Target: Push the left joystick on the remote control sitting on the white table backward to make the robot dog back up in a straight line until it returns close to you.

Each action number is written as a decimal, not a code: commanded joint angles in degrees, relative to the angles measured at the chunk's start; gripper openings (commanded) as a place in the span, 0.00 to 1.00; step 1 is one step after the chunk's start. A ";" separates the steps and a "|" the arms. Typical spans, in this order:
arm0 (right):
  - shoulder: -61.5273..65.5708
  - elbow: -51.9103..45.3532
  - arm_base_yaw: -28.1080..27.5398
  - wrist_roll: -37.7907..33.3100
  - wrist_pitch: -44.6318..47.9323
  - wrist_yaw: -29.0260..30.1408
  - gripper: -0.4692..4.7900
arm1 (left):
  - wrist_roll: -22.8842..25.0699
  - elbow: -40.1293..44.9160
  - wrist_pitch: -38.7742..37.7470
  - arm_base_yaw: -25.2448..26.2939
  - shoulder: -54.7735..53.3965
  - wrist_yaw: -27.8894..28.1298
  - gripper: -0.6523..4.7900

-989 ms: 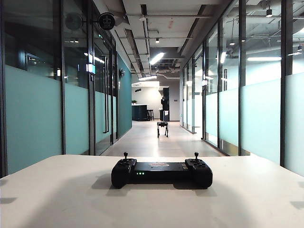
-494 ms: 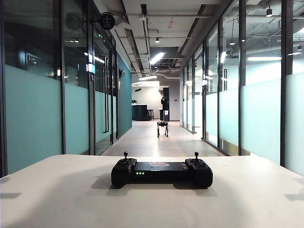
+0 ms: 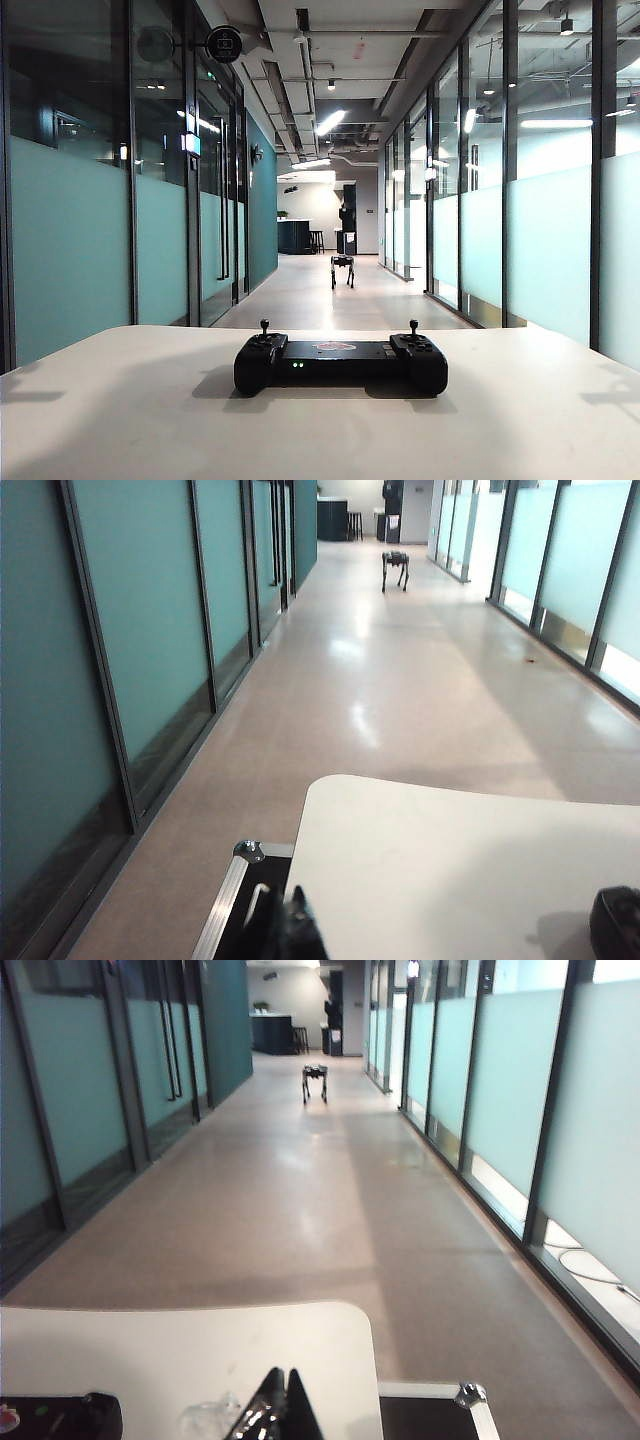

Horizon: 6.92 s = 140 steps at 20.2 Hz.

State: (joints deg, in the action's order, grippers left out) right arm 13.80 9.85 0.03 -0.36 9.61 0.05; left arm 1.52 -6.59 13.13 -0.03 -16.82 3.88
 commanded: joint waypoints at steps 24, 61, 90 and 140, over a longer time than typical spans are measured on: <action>41.79 4.66 14.27 0.37 31.04 1.38 0.08 | -0.07 -11.91 21.31 -7.06 -39.19 -15.74 0.11; 87.03 15.08 23.96 -5.64 53.72 4.63 0.63 | -1.11 -11.91 23.02 -7.39 -43.50 -19.39 0.11; 102.92 29.03 25.73 -5.92 45.77 -3.98 0.75 | -1.09 -11.91 21.51 -7.39 -43.54 -20.83 0.11; 108.48 36.72 25.55 -9.14 38.49 -8.22 0.46 | -1.09 -11.93 21.70 -7.39 -43.54 -20.83 0.11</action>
State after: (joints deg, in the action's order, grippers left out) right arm 122.48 46.37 25.65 -7.99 47.44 -7.22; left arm 0.38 -18.26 34.46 -7.46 -60.42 -16.53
